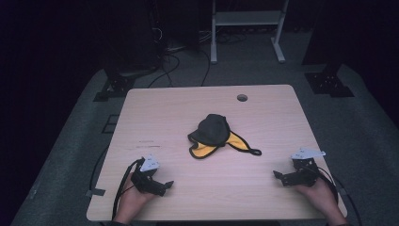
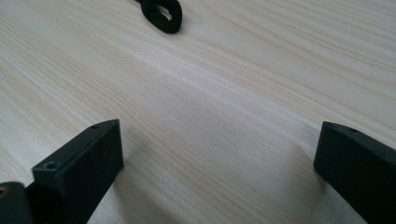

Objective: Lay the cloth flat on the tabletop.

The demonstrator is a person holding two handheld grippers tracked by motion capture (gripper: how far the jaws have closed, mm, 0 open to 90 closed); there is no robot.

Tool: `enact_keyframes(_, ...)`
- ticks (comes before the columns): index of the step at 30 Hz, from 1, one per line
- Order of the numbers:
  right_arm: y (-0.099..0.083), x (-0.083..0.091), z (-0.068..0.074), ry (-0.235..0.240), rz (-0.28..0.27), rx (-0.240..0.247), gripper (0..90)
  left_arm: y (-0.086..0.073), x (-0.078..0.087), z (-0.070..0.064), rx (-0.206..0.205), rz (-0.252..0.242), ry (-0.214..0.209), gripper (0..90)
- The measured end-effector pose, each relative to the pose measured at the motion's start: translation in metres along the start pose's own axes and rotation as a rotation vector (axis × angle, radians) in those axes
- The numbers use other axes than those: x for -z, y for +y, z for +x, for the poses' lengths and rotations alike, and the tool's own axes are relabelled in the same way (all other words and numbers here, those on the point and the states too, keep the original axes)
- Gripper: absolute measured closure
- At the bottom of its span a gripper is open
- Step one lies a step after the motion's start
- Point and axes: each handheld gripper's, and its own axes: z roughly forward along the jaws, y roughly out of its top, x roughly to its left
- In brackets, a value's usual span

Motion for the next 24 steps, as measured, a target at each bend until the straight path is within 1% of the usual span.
enact_keyframes(7, 0.0, 0.0, 0.0, 0.001, 0.0, 0.001, 0.4, 0.001, 0.0, 0.0, -0.004, 0.001, -0.003, 0.0)
enact_keyframes(10, 0.0, 0.0, 0.0, 0.001, 0.0, 0.001, 0.4, 0.003, -0.002, -0.001, -0.004, 0.008, 0.0, 0.0)
enact_keyframes(11, 0.0, 0.0, 0.0, 0.001, 0.0, 0.0, 0.4, 0.005, -0.002, -0.002, -0.013, 0.007, 0.0, 0.0)
enact_keyframes(13, 0.0, 0.0, 0.0, 0.001, 0.0, 0.001, 0.4, 0.007, -0.003, -0.003, -0.016, 0.001, -0.001, 0.0)
enact_keyframes(14, 0.0, 0.0, 0.0, 0.001, 0.0, 0.0, 0.4, 0.012, -0.004, -0.003, -0.019, -0.008, -0.01, 0.0)
enact_keyframes(15, 0.0, 0.0, 0.0, 0.001, 0.0, 0.0, 0.4, 0.012, -0.004, -0.003, -0.019, -0.008, -0.01, 0.0)
enact_keyframes(16, 0.0, 0.001, 0.0, 0.001, 0.002, -0.001, 0.4, 0.016, -0.005, -0.004, -0.016, -0.02, -0.023, 0.0)
enact_keyframes(17, 0.0, 0.001, 0.0, 0.0, 0.002, -0.001, 0.4, 0.018, -0.005, -0.004, -0.018, -0.015, -0.03, 0.0)
enact_keyframes(22, 0.0, 0.001, 0.0, 0.0, 0.002, -0.001, 0.4, 0.026, -0.004, -0.005, -0.021, -0.037, -0.037, 0.0)
enact_keyframes(23, 0.0, 0.001, 0.0, 0.0, 0.002, -0.001, 0.4, 0.031, -0.003, -0.004, -0.022, -0.053, -0.042, 0.0)
enact_keyframes(24, 0.0, 0.001, 0.0, 0.0, 0.002, -0.002, 0.4, 0.031, -0.003, -0.004, -0.022, -0.053, -0.042, 0.4)
